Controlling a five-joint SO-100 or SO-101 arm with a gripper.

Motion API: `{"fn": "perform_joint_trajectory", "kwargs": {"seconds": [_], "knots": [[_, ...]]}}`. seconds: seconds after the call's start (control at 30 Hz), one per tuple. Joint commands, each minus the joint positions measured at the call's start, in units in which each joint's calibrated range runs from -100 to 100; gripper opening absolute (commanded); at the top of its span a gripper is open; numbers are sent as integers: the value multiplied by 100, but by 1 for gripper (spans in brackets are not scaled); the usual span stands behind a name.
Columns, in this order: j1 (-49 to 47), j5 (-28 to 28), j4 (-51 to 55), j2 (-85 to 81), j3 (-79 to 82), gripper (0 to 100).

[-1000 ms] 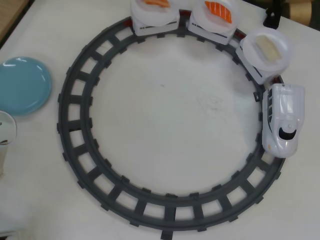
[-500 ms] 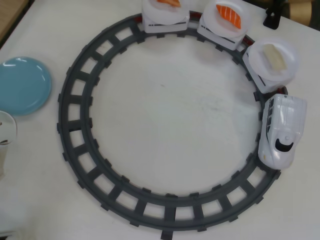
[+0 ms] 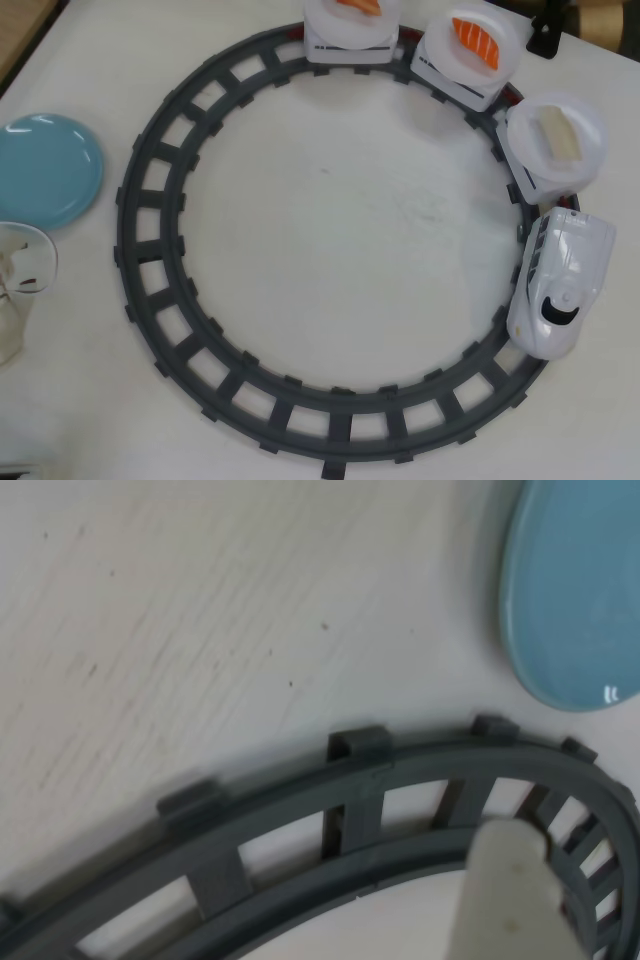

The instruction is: Pick up the sushi from the Shinkansen and put it on the blue dish

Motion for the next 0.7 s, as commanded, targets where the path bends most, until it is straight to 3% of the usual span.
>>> {"fn": "perform_joint_trajectory", "kwargs": {"seconds": [0.0, 0.67], "knots": [[107, 5, -21, -116, -132, 15], [107, 5, 5, -116, -123, 15]]}}
